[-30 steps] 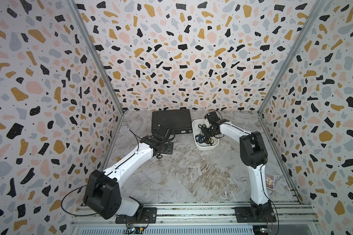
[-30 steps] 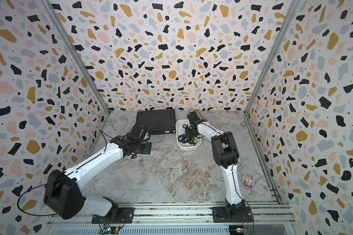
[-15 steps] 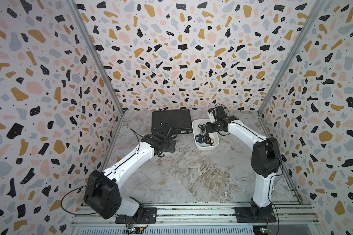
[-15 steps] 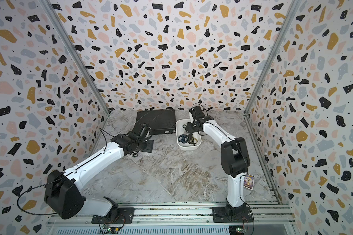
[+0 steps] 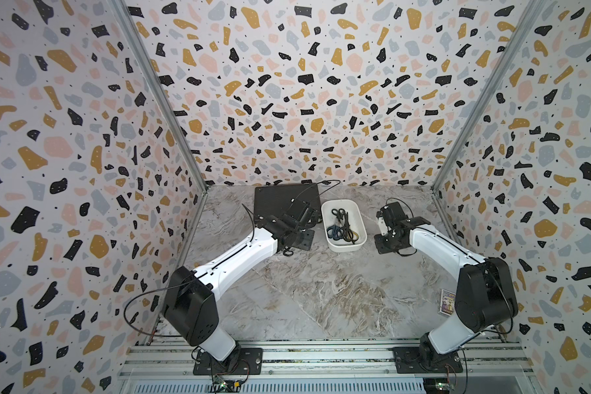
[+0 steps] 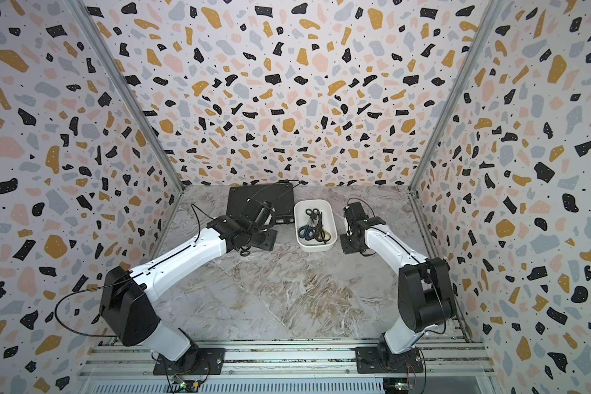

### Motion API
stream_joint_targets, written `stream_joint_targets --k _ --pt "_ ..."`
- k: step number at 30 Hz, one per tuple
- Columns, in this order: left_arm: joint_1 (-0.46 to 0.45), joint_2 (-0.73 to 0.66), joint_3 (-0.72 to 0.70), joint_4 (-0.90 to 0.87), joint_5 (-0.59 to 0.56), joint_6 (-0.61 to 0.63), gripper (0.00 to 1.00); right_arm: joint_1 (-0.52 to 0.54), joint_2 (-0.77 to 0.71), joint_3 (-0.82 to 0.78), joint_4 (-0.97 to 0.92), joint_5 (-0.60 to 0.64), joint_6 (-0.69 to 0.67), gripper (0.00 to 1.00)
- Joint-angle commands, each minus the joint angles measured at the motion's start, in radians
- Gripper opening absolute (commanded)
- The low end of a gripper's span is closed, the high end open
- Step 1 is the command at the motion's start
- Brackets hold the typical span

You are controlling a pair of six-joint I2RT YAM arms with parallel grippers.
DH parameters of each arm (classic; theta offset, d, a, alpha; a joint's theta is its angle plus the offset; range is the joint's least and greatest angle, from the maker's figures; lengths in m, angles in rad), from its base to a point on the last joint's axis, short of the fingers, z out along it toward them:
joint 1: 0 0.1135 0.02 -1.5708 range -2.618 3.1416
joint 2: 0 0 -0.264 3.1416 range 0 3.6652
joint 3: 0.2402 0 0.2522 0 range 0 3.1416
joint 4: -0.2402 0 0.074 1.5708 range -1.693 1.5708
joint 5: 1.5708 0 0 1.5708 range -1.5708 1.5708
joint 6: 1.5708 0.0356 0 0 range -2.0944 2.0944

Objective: Take the scissors out of the storage box
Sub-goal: Place the scissors at the center of the board, then pick up the scissors from the storage box.

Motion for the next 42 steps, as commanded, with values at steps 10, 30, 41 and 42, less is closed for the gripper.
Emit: stream_joint_targets --k 10,30,41,42 --pt "-0.017 0.130 0.213 -0.034 0.047 0.033 0.63 0.015 -0.120 -0.197 0.000 -0.100 0.064 0.04" --pt "-0.051 0.283 0.358 -0.044 0.072 0.021 0.62 0.026 -0.042 -0.200 0.015 -0.115 0.036 0.28" --pt "-0.081 0.438 0.466 0.022 0.149 0.019 0.46 0.026 -0.219 -0.069 -0.072 -0.011 0.070 0.36" --pt "-0.081 0.466 0.488 0.022 0.153 0.023 0.44 0.026 -0.211 -0.058 -0.075 -0.022 0.076 0.36"
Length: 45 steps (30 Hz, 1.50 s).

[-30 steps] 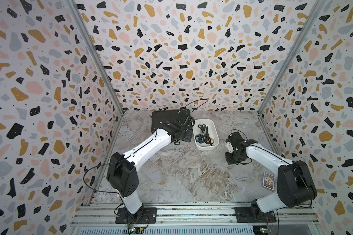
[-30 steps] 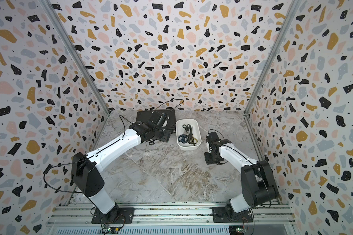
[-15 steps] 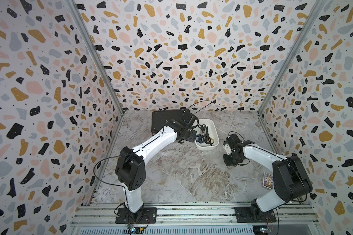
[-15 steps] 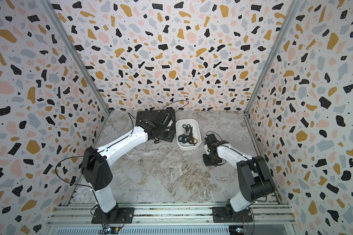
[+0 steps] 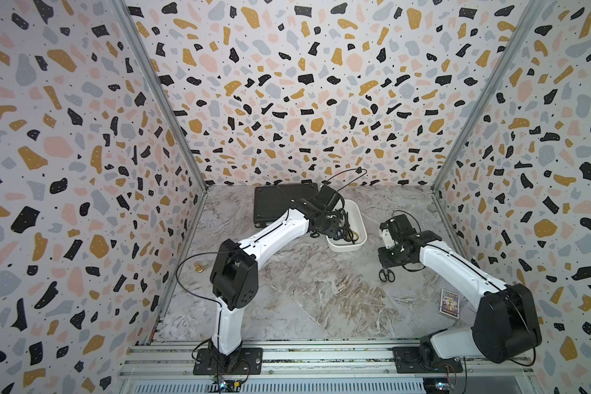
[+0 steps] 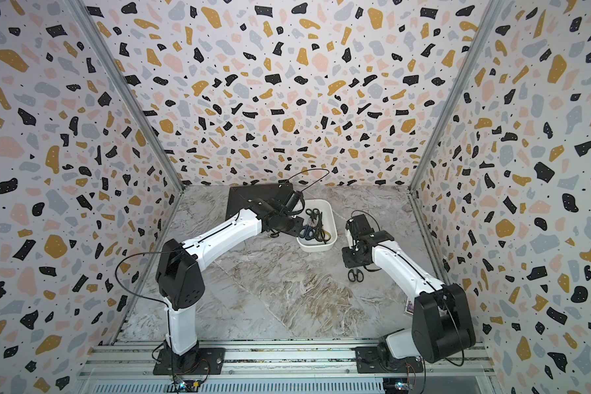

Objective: Take the scissors out of the storage box
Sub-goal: Pick up the scissors from the storage box.

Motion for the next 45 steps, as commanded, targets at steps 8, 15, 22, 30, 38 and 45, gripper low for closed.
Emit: stream_joint_targets --k 8,15,22,30,38,45 --pt "-0.008 0.237 0.182 0.028 0.033 0.075 0.30 0.004 0.004 0.032 -0.020 -0.060 0.069 0.35" --pt "-0.006 0.339 0.289 0.000 -0.021 0.067 0.29 0.004 -0.005 0.030 -0.028 -0.072 0.063 0.35" --pt "-0.004 0.419 0.364 -0.031 -0.052 0.072 0.27 0.004 -0.007 0.030 -0.029 -0.091 0.058 0.35" --pt "-0.002 0.472 0.374 -0.038 -0.059 0.064 0.24 0.004 -0.010 0.036 -0.030 -0.106 0.056 0.35" --pt "-0.002 0.471 0.379 -0.044 -0.069 0.067 0.11 0.004 -0.012 0.037 -0.031 -0.108 0.049 0.34" --pt "-0.001 0.401 0.376 -0.033 -0.055 0.059 0.00 0.004 -0.025 0.037 -0.030 -0.102 0.049 0.34"
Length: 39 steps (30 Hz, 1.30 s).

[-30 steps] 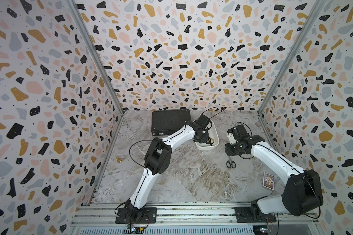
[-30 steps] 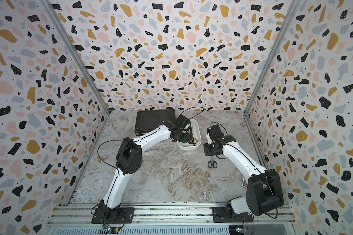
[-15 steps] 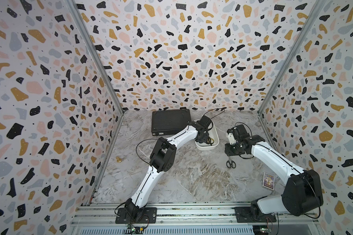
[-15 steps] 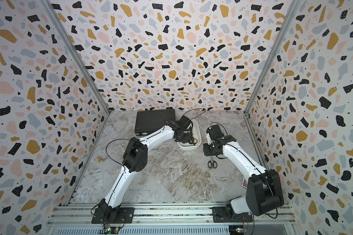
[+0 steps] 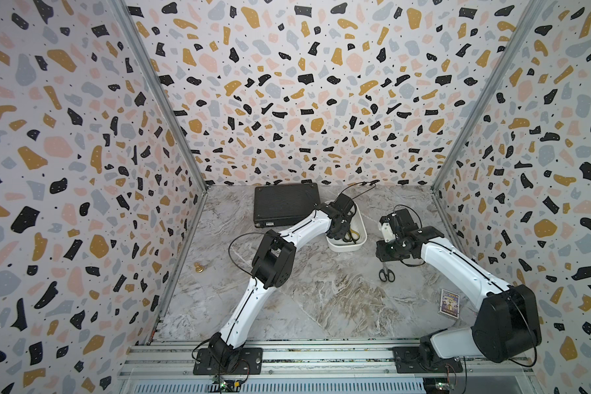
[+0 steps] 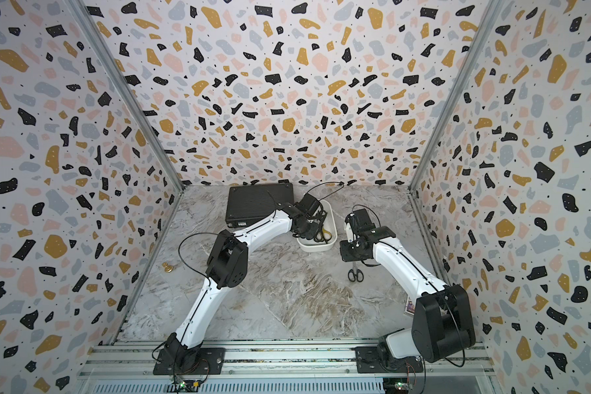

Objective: Take the scissors out of the storage box
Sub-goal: Pick up the scissors from the storage box, then place the scissors at the center of the board.

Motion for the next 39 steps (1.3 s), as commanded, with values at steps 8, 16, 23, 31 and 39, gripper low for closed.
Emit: stream_joint_targets --k 8,16,23,31,39 --pt "0.008 -0.324 -0.211 0.091 0.029 -0.119 0.00 0.004 -0.085 0.044 -0.062 0.043 -0.010 0.33" --pt "0.005 -0.685 -0.736 0.319 0.140 -0.466 0.00 -0.032 -0.103 0.074 -0.095 0.101 0.004 0.32" --pt "-0.171 -0.931 -1.061 0.411 0.075 -0.696 0.00 -0.094 -0.089 0.115 -0.087 0.143 0.025 0.32" --pt "-0.326 -0.916 -1.064 0.387 0.005 -0.758 0.00 -0.104 -0.053 0.133 -0.061 0.150 0.034 0.31" --pt "-0.365 -0.751 -0.988 0.368 0.041 -0.822 0.00 -0.105 -0.045 0.132 -0.068 0.147 0.023 0.31"
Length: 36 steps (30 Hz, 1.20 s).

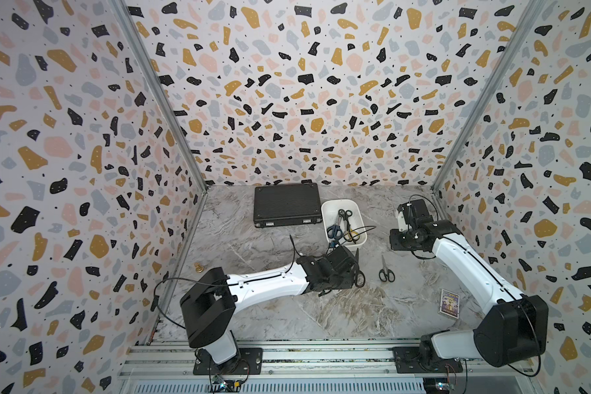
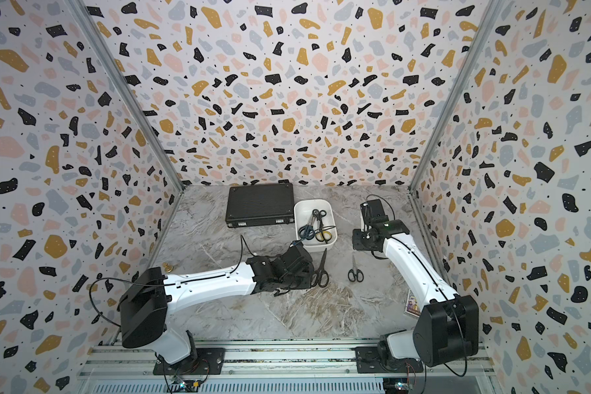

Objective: Take the scissors out of the storage box
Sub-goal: Place the scissors at the center of the board.

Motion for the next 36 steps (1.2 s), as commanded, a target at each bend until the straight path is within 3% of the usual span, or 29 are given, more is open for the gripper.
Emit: stream_joint_targets --k 1,17,26,28,36 --pt "-0.022 0.057 0.044 0.003 -0.001 -0.049 0.00 -0.004 -0.013 0.030 -0.012 0.014 -0.007 0.31" --pt "-0.052 0.325 0.244 -0.052 -0.098 -0.096 0.00 -0.004 -0.012 0.014 -0.005 -0.020 0.002 0.31" --pt "-0.031 0.388 0.276 -0.024 -0.107 -0.083 0.00 -0.005 -0.022 0.000 -0.001 -0.017 0.005 0.31" --pt "-0.030 0.395 0.272 0.002 -0.091 -0.075 0.07 -0.005 -0.020 0.001 -0.001 -0.013 0.005 0.31" --pt "-0.029 0.434 0.297 0.037 -0.067 -0.021 0.08 -0.007 -0.009 -0.005 0.010 -0.014 0.012 0.32"
